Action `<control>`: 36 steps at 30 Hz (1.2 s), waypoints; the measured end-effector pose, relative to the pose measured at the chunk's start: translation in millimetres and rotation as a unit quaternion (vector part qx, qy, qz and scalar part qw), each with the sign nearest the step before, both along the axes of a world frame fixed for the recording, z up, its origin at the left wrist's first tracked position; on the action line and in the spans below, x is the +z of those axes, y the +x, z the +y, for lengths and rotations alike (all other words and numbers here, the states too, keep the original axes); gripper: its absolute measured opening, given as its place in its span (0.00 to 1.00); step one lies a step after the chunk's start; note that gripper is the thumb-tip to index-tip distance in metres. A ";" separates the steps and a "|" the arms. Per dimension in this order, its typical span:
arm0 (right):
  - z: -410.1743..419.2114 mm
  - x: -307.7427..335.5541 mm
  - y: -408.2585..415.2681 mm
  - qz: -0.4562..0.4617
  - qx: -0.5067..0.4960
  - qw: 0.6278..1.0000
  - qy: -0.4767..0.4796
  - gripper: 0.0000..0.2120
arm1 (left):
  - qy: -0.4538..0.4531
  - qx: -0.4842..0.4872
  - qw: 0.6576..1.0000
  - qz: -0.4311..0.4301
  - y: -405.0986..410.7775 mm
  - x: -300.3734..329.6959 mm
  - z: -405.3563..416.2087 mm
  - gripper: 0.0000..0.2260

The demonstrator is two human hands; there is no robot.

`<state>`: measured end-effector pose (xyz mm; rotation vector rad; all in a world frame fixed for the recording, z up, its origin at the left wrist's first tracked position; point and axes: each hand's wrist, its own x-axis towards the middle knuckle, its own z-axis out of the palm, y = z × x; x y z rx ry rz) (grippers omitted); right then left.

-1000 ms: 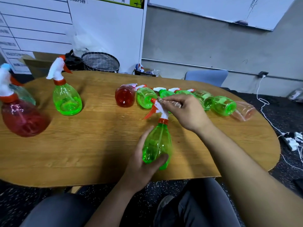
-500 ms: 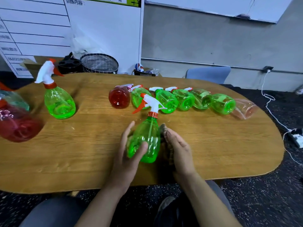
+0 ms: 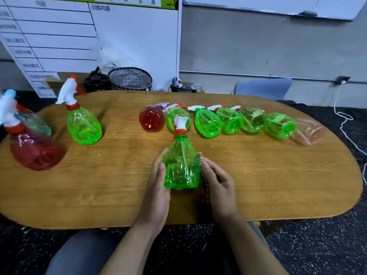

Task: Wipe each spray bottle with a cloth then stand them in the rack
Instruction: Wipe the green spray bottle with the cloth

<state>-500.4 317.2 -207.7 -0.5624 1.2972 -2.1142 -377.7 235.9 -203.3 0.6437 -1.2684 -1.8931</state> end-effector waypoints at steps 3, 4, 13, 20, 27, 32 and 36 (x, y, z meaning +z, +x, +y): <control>-1.2 0.3 -0.2 0.011 -0.009 1.000 0.000 0.16 | 0.011 0.004 1.000 -0.004 -0.9 -3.3 -1.3 0.20; -0.7 -0.4 -1.1 0.019 -0.012 1.000 0.002 0.15 | 0.012 0.001 1.000 -0.004 0.0 -4.2 -1.6 0.20; 0.7 -1.6 -0.4 0.071 0.000 0.997 0.010 0.15 | -0.009 -0.029 0.999 -0.010 4.8 0.4 -2.2 0.43; 0.0 1.7 3.1 0.083 -0.009 0.996 0.022 0.13 | 0.024 -0.064 0.997 0.036 7.8 1.6 -8.2 0.45; 0.9 -1.7 2.3 0.063 -0.019 0.998 0.024 0.16 | 0.039 -0.071 0.996 0.034 8.4 2.9 -12.6 0.31; 3.5 -4.3 0.2 0.060 -0.019 0.998 0.011 0.16 | 0.042 -0.088 0.995 0.017 8.8 -2.7 -16.0 0.27; 5.6 -12.4 -1.2 0.109 -0.008 0.994 0.028 0.14 | 0.045 -0.079 0.996 0.016 8.6 -6.0 -12.4 0.23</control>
